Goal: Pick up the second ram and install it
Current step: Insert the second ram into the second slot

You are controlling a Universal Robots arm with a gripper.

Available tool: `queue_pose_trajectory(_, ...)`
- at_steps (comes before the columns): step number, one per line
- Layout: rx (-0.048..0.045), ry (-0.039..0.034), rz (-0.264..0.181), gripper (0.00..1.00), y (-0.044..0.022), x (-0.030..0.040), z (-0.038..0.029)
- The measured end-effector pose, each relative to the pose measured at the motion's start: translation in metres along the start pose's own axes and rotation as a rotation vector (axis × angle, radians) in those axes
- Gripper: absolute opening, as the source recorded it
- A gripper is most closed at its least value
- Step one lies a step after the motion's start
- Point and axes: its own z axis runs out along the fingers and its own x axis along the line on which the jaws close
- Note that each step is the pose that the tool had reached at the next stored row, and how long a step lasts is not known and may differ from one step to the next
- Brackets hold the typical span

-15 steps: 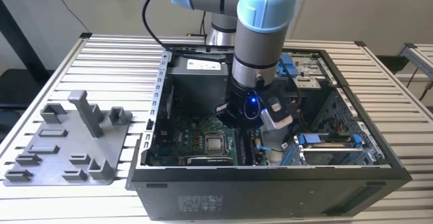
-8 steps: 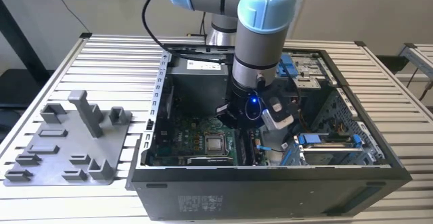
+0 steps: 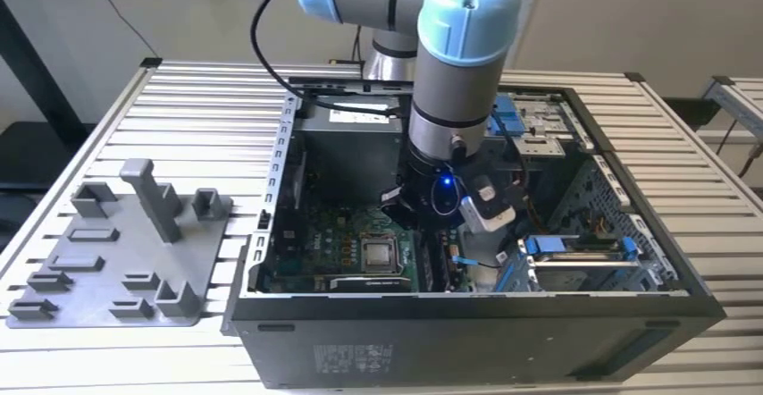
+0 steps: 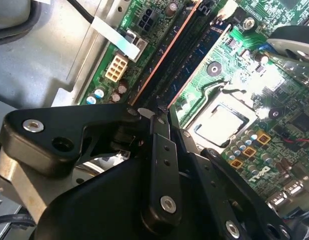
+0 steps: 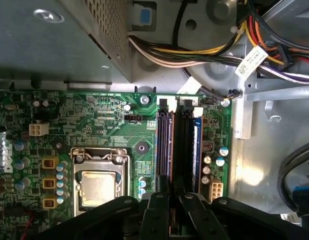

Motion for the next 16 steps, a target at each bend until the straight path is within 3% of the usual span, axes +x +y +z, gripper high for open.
queue_pose_trajectory(4,-0.0023,-0.0004,0.000,0.15,0.0004,-0.0001,0.0008)
queue_pose_trajectory(5,-0.0014,-0.0003,0.000,0.21,0.0003,-0.0001,0.0005)
queue_pose_trajectory(7,-0.0004,0.0001,0.000,0.21,0.0001,0.0000,0.0001)
queue_pose_trajectory(8,0.0000,0.0002,0.000,0.28,0.0000,0.0000,-0.0003)
queue_pose_trajectory(16,-0.0006,0.0001,0.001,0.28,-0.0002,-0.0011,-0.0354)
